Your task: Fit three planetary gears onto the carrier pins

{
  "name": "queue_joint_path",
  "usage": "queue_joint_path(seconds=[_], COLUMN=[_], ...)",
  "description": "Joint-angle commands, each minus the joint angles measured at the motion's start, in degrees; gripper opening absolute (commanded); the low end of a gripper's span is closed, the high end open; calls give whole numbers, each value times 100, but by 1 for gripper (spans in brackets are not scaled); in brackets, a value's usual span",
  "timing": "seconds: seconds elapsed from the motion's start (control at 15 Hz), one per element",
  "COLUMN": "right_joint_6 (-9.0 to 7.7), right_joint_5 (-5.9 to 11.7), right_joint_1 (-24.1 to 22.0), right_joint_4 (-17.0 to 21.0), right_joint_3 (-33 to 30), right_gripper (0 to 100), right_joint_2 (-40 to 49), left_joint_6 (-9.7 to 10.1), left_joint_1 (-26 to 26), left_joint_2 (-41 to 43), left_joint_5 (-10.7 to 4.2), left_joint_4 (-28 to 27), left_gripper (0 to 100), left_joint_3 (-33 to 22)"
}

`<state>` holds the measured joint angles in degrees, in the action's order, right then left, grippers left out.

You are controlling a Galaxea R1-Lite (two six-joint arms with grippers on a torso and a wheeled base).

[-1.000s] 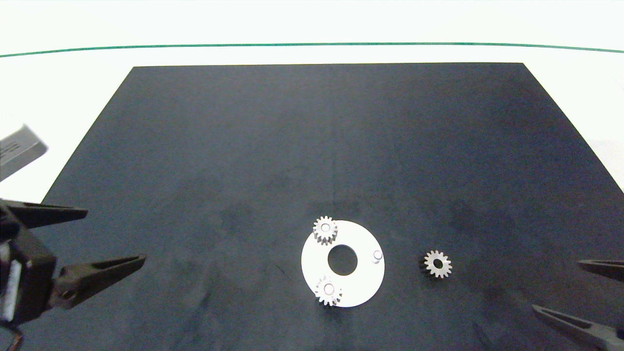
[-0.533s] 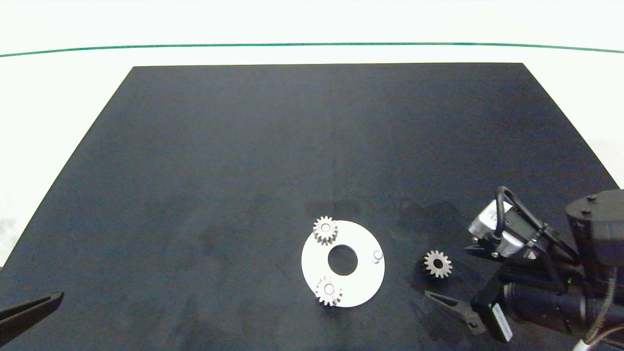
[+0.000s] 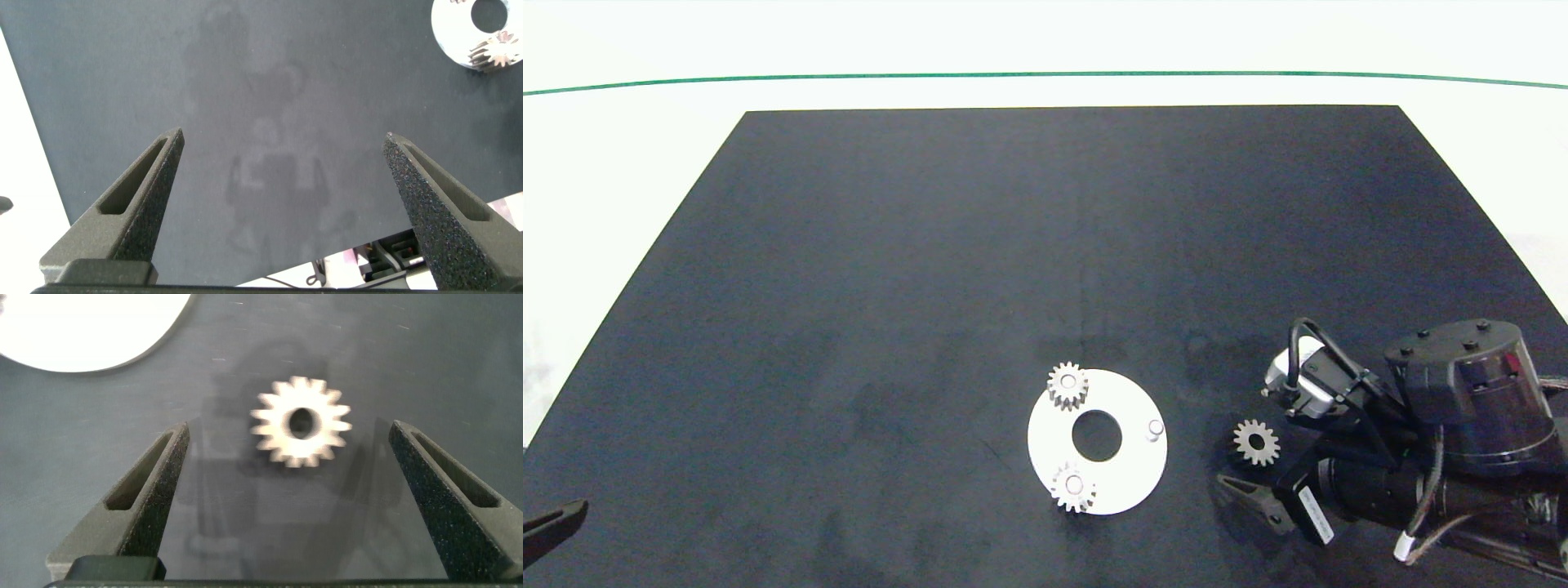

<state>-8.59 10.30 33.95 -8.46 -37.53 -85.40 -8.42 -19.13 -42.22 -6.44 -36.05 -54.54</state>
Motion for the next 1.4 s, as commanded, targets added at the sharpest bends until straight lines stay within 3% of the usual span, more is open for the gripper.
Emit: queue_joint_path(seconds=[0.07, 0.27, 1.4], right_joint_6=[7, 24, -2], right_joint_5=[-28, -55, -46], right_joint_1=[-266, -257, -178], right_joint_4=[-7, -7, 11], right_joint_3=[-96, -219, -202], right_gripper=[100, 99, 64], right_joint_2=[-21, -127, -258], left_joint_6=[-10, -10, -1], left_joint_1=[5, 5, 5], left_joint_2=[-6, 38, 91], left_joint_5=[-7, -7, -7], left_joint_4=[-16, -16, -78], left_gripper=[100, 100, 100], left_joint_3=[-4, -4, 5])
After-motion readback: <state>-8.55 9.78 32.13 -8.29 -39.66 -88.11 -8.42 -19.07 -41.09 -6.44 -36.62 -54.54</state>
